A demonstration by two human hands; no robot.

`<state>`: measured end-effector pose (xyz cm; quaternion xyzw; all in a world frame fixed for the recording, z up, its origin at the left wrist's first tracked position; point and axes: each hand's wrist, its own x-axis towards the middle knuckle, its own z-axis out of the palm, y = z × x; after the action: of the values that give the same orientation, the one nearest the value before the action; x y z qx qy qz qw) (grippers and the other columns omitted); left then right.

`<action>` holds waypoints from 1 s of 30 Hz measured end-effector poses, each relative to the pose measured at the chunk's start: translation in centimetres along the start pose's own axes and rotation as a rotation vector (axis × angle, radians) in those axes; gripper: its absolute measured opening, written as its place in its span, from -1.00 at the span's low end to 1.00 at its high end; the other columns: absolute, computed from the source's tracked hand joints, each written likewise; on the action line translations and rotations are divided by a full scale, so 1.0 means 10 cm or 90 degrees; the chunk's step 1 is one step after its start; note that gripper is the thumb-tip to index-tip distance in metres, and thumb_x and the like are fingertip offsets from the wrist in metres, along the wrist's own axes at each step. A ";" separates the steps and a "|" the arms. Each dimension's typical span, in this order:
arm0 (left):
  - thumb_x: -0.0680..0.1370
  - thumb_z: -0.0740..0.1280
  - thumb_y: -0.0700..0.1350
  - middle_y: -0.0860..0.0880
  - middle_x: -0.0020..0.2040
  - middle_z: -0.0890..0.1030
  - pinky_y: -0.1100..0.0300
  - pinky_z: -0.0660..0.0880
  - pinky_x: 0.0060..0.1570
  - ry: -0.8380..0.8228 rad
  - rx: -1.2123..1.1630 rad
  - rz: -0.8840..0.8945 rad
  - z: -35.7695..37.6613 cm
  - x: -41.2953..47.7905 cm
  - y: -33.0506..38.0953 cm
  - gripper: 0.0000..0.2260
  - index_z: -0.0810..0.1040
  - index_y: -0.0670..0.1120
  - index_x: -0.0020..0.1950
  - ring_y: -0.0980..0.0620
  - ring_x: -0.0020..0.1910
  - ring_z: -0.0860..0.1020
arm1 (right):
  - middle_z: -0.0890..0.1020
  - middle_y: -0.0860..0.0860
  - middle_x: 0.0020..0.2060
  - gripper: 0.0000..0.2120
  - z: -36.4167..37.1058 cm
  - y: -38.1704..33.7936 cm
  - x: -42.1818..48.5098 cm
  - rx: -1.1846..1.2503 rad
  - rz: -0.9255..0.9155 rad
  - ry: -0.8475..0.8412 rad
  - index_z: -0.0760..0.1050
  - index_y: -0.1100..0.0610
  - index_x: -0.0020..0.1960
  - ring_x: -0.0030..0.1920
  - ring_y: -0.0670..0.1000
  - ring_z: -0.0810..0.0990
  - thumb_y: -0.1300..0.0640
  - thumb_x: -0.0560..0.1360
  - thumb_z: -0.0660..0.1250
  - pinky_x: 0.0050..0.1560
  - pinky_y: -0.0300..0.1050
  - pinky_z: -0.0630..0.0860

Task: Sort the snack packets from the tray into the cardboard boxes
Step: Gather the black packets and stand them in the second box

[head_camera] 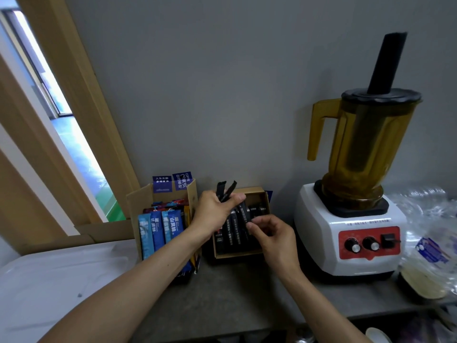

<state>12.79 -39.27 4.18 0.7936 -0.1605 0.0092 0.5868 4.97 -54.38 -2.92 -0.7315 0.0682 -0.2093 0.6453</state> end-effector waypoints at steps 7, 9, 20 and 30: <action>0.65 0.36 -0.05 0.03 -0.39 0.57 0.18 0.46 -0.22 -0.037 0.147 -0.085 0.23 0.15 -0.15 -0.86 0.67 -0.03 0.14 0.11 -0.36 0.54 | 0.69 -0.16 -0.18 -0.92 -0.03 0.17 0.05 -0.262 -0.004 0.000 0.60 -0.12 -0.02 -0.14 -0.23 0.67 0.03 0.55 0.47 -0.12 -0.25 0.63; 0.64 0.37 -0.06 0.03 -0.34 0.59 0.16 0.49 -0.16 -0.042 0.142 -0.101 0.27 0.20 -0.16 -0.85 0.67 -0.02 0.17 0.10 -0.33 0.55 | 0.68 -0.18 -0.13 -0.92 -0.02 0.17 0.06 -0.329 -0.016 -0.004 0.58 -0.13 0.03 -0.11 -0.22 0.65 0.02 0.56 0.45 -0.08 -0.22 0.64; 0.67 0.25 0.10 0.04 -0.36 0.37 0.31 0.18 -0.55 -0.066 -0.274 -0.293 0.20 0.07 -0.09 -0.75 0.38 -0.05 -0.06 0.13 -0.48 0.28 | 0.70 -0.07 0.04 -0.84 0.03 0.14 0.14 -0.562 -0.101 -0.025 0.60 -0.04 0.18 0.01 -0.07 0.68 0.05 0.61 0.37 -0.10 -0.22 0.56; 0.71 0.10 0.15 -0.06 -0.17 0.55 0.07 0.49 -0.06 -0.046 -0.224 -0.222 0.13 -0.03 -0.04 -0.66 0.48 -0.08 0.00 -0.03 -0.12 0.54 | 0.70 -0.15 -0.16 -0.93 0.05 0.05 0.03 -0.319 -0.067 0.004 0.63 -0.09 0.03 -0.16 -0.20 0.67 -0.04 0.59 0.41 -0.15 -0.27 0.63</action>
<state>12.35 -40.31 3.33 0.6946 -0.0412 -0.1483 0.7028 5.49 -54.10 -3.42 -0.8704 0.0814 -0.2214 0.4322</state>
